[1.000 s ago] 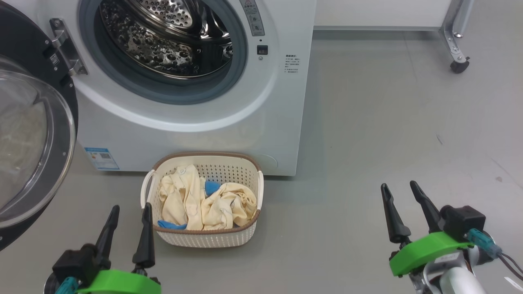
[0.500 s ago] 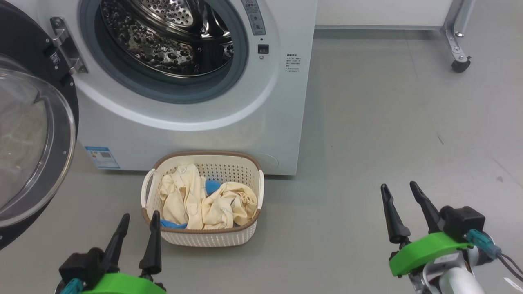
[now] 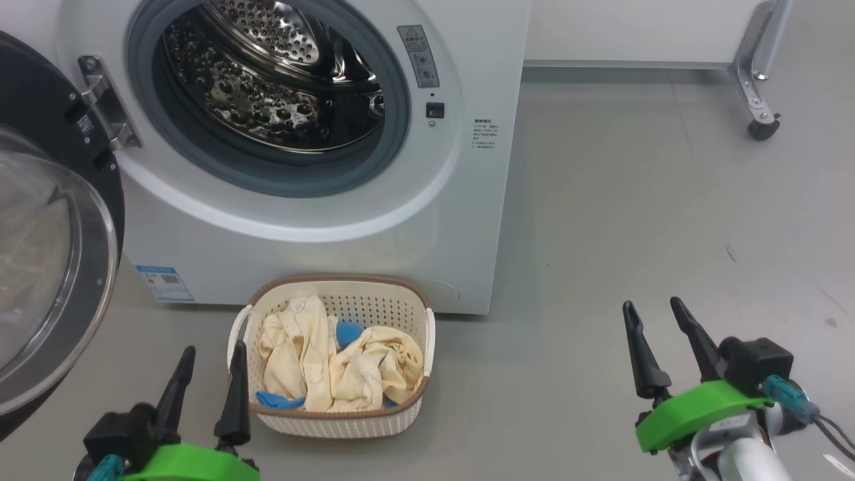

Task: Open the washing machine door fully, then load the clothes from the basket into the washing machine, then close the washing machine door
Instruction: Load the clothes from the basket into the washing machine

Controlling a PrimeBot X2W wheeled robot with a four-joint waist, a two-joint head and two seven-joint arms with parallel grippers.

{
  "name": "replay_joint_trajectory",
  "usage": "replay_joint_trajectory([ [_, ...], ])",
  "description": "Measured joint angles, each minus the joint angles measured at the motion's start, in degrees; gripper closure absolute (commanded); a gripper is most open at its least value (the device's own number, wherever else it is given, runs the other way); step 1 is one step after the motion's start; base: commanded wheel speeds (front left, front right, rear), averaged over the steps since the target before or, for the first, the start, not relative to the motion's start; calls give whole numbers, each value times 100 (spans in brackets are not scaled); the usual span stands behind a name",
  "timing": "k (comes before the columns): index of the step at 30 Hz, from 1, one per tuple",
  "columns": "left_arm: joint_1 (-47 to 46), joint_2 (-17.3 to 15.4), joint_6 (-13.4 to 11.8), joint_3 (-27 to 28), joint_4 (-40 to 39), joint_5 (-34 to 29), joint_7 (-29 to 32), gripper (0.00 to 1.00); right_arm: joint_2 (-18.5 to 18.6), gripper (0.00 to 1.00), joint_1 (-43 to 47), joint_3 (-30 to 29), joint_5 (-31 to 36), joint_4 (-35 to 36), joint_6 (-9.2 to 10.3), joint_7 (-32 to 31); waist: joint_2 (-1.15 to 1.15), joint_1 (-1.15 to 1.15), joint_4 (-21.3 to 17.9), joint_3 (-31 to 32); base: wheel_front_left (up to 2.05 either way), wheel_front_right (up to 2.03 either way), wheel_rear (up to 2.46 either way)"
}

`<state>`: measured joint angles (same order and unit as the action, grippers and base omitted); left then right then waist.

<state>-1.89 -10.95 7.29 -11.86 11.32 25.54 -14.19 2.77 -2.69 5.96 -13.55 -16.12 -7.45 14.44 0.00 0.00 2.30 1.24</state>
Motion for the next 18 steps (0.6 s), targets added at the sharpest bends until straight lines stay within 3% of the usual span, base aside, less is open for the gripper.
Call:
replay_joint_trajectory([
  [8,-5,65,0,42,-12,-267,0,0,0,0,-5,0,0,-1,0,0,0,1,52,-1,104,-104,-1],
  [18,2,113,0,55,-16,-335,0,0,0,0,-3,3,1,-3,0,0,0,0,62,-25,9,-9,0],
])
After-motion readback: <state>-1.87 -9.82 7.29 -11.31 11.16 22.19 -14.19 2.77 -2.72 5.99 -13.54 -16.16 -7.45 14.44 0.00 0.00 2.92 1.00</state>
